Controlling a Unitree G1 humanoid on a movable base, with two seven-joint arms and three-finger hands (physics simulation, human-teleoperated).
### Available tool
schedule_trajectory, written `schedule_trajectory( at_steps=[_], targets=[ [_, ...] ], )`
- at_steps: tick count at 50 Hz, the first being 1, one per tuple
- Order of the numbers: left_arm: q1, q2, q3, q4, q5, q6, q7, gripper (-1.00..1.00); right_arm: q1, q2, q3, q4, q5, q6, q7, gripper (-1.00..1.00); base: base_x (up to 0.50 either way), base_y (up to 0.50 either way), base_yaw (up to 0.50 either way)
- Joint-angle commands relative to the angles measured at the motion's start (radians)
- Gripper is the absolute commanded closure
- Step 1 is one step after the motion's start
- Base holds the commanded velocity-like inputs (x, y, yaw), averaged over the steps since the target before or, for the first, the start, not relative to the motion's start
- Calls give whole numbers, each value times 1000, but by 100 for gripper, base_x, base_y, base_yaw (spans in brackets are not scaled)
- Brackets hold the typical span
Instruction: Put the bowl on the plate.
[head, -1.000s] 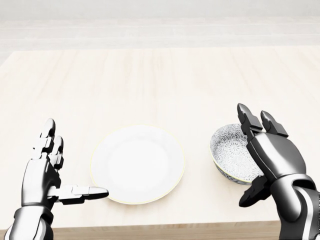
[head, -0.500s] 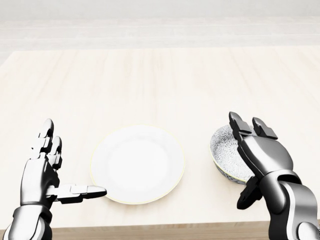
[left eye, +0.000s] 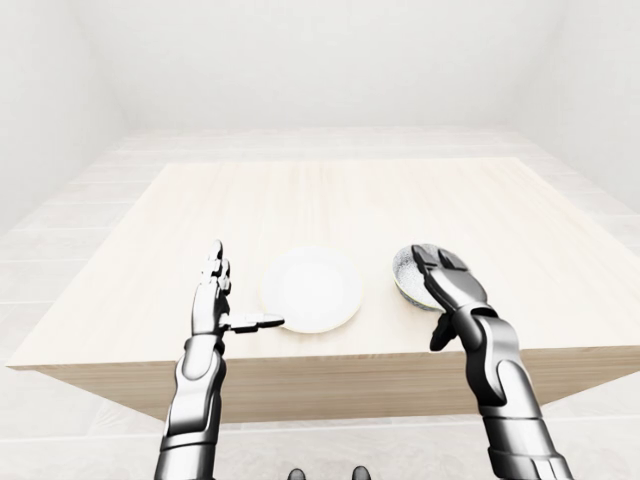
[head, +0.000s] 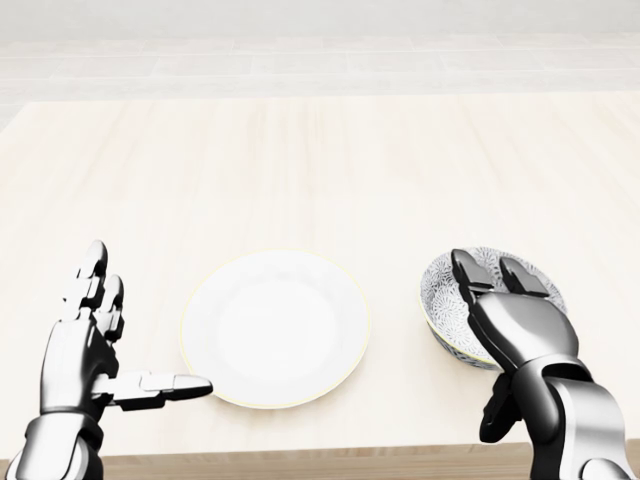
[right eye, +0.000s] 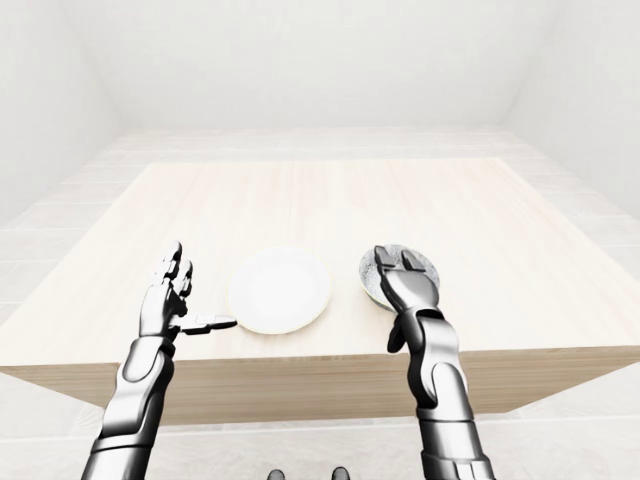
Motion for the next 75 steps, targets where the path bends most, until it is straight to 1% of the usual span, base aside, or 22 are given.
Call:
schedule_trajectory(
  at_steps=[1, 3, 6, 9, 10, 15, 19, 21, 22, 24, 26, 30, 38, 43, 48, 50, 52, 56, 62, 69, 75],
  targets=[
    [21, 0, 0, -24, -6, 3, -13, -100, 33, 23, 15, -32, -57, 0, 19, -100, 0, 0, 0],
    [22, 0, 1, -26, -5, 2, -16, -100, 42, 29, 16, -36, -66, 0, 18, -100, 0, 0, 0],
    [15, 1, 4, -21, -7, 9, -19, -100, 49, 35, 12, -38, -70, 0, 14, -100, 0, 0, 0],
    [15, 0, 4, -19, -5, 6, -19, -100, 54, 40, 10, -37, -71, 0, 5, -100, 0, 0, 0],
    [17, 1, 4, -24, -6, 10, -21, -100, 58, 42, 12, -29, -73, 0, 3, -100, 0, 0, 0],
    [11, 1, 6, -19, -5, 12, -19, -100, 48, 41, 6, -16, -74, 0, 2, -100, 0, 0, 0],
    [16, -1, 4, -34, -4, 19, -19, -100, 45, 41, 1, -6, -70, 0, -4, -100, 0, 0, 0],
    [13, -1, 3, -28, -2, 16, -18, -100, 45, 39, -1, 0, -67, 0, -9, -100, 0, 0, 0],
    [-7, 1, 3, -7, 1, 22, -13, -100, 41, 37, -6, 11, -61, 0, -12, -100, 0, 0, 0],
    [-20, 3, 4, 12, 0, 25, -12, -100, 38, 36, -9, 22, -54, 0, -18, -100, 0, 0, 0],
    [-25, 4, 5, 25, -1, 21, -12, -100, 37, 35, -14, 38, -45, 0, -29, -100, 0, 0, 0],
    [-16, 4, 2, 6, -3, 29, -11, -100, 33, 32, -16, 60, -28, 0, -44, -100, 0, 0, 0],
    [-9, 4, 3, 2, -6, 24, -14, -100, 18, 27, -18, 132, 15, 0, -92, -100, 0, 0, 0],
    [-6, 5, 5, -6, -9, 29, -16, -100, 12, 23, -12, 150, 35, 0, -105, -100, 0, 0, 0],
    [-9, 5, 5, 7, -8, 19, -16, -100, 12, 18, -3, 177, 52, 0, -123, -100, 0, 0, 0],
    [-5, 3, 2, 9, -3, 9, -15, -100, 11, 16, -2, 185, 59, 0, -129, -100, 0, 0, 0],
    [-5, 3, 2, 9, -3, 9, -15, -100, 12, 15, 0, 185, 61, 0, -129, -100, 0, 0, 0],
    [-3, 5, 5, 0, -8, 18, -18, -100, 9, 14, 2, 203, 75, 0, -141, -100, 0, 0, 0],
    [0, 4, 5, 7, -6, 8, -19, -100, 3, 10, 9, 239, 89, 0, -158, -100, 0, 0, 0],
    [3, 5, 7, -3, -9, 14, -22, -100, 2, 4, 12, 246, 97, 0, -163, -100, 0, 0, 0],
    [3, 3, 5, 8, -5, 4, -21, -100, 11, -3, 16, 231, 88, 0, -153, -100, 0, 0, 0]
  ],
)
